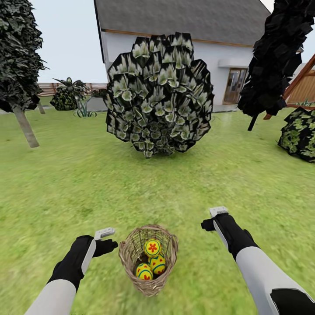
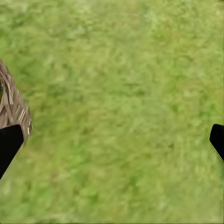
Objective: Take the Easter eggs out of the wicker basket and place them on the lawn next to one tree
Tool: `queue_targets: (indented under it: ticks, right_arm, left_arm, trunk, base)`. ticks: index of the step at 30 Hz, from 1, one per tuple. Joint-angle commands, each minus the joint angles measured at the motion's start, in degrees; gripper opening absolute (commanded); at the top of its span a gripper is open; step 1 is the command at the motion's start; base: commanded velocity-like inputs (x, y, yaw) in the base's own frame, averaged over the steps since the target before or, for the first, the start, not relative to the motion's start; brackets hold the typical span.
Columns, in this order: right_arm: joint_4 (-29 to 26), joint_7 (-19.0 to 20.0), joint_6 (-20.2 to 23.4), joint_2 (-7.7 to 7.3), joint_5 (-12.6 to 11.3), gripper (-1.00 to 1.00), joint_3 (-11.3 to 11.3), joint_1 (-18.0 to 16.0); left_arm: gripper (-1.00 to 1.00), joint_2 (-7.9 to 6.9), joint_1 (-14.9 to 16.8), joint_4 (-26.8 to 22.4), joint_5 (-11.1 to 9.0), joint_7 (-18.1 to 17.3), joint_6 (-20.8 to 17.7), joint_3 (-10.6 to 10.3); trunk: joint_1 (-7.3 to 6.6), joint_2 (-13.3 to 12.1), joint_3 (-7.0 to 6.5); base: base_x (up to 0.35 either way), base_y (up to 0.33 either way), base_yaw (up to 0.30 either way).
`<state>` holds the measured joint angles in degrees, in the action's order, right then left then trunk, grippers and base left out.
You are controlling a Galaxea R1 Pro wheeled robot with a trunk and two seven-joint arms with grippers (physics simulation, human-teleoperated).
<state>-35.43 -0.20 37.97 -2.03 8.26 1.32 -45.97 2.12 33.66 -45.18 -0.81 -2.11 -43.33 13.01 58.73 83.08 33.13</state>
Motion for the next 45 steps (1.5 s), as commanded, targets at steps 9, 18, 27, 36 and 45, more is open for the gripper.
queue_targets:
  ticks: [9, 18, 27, 36, 45]
  right_arm:
    - [0.0, 0.1, 0.0, 0.01, 0.0, 1.00, 0.0, 0.0]
    - [0.1, 0.1, 0.0, 0.01, 0.0, 1.00, 0.0, 0.0]
    - [0.0, 0.3, -0.4, -0.25, -0.2, 1.00, -0.1, 0.0]
    - [0.0, 0.4, -0.5, -0.01, -0.2, 1.00, 0.0, 0.0]
    - [0.0, 0.4, -0.5, -0.06, -0.2, 1.00, -0.1, 0.0]
  left_arm:
    - [1.00, 0.12, 0.0, 0.8, 0.0, 0.0, 0.0, -0.1]
    - [1.00, 0.09, 0.0, 2.9, 0.0, 0.3, 0.1, 0.0]
    - [1.00, 0.43, 0.0, 3.5, 0.1, 0.4, 0.2, -0.1]
    - [1.00, 0.46, 0.0, 3.6, 0.2, 0.5, 0.1, -0.2]
    - [1.00, 0.36, 0.0, 3.6, 0.2, 0.5, -0.3, -0.1]
  trunk:
    - [0.00, 0.0, 0.32]
    - [0.00, 0.0, 0.57]
    - [0.00, 0.0, 0.58]
    - [1.98, 3.6, 2.19]
    - [1.98, 3.6, 2.19]
  base:
    - [0.213, -0.273, 0.272]
    - [0.214, -0.249, 0.216]
    - [0.028, -0.030, 0.011]
    - [0.000, 0.000, 0.000]
    - [0.102, 0.000, 0.000]
